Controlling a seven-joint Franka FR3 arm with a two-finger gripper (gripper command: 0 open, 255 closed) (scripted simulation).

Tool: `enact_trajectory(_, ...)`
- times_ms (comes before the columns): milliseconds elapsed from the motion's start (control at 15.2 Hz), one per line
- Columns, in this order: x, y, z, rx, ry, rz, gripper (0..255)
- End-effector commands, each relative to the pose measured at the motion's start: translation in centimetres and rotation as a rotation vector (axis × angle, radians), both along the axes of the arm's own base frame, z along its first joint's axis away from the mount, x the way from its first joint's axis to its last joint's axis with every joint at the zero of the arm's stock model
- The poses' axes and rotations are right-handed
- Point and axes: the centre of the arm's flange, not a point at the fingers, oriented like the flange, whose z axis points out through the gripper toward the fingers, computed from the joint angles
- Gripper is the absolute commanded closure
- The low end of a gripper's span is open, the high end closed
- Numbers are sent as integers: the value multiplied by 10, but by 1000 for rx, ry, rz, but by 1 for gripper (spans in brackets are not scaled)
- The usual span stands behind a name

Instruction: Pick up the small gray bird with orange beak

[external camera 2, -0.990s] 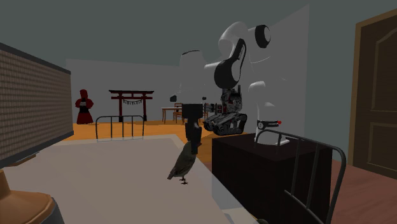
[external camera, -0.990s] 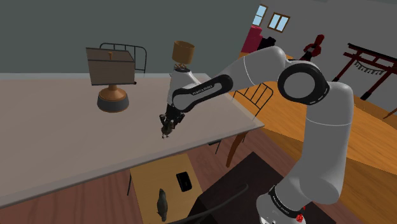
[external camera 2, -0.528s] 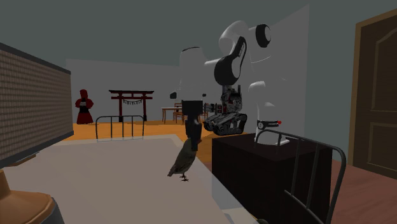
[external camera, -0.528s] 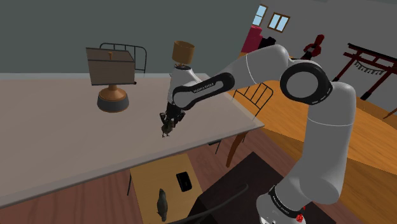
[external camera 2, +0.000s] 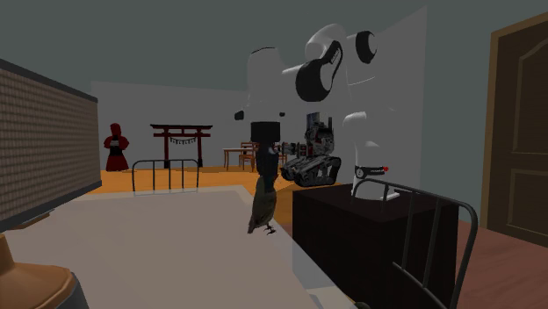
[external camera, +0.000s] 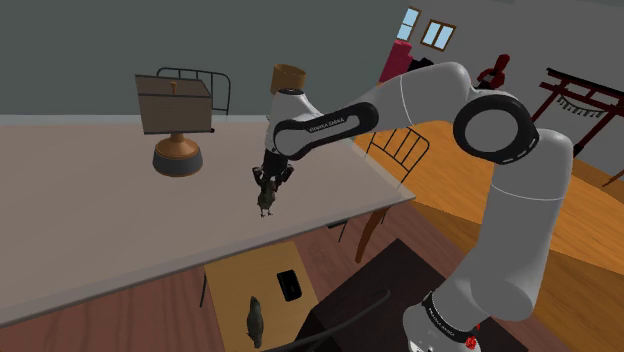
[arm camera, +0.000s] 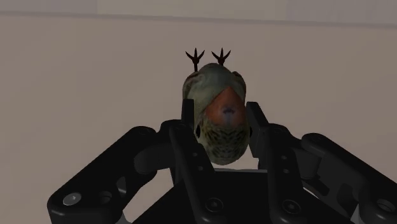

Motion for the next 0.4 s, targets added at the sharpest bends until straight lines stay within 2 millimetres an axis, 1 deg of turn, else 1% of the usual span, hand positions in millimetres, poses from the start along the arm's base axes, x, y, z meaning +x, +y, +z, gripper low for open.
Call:
enact_trajectory(0, 0, 0, 10, 0, 0, 0, 255)
enact_trajectory(198, 0, 0, 26, 0, 0, 0, 255)
enact_trajectory(330, 0, 0, 27, 0, 0, 0, 255)
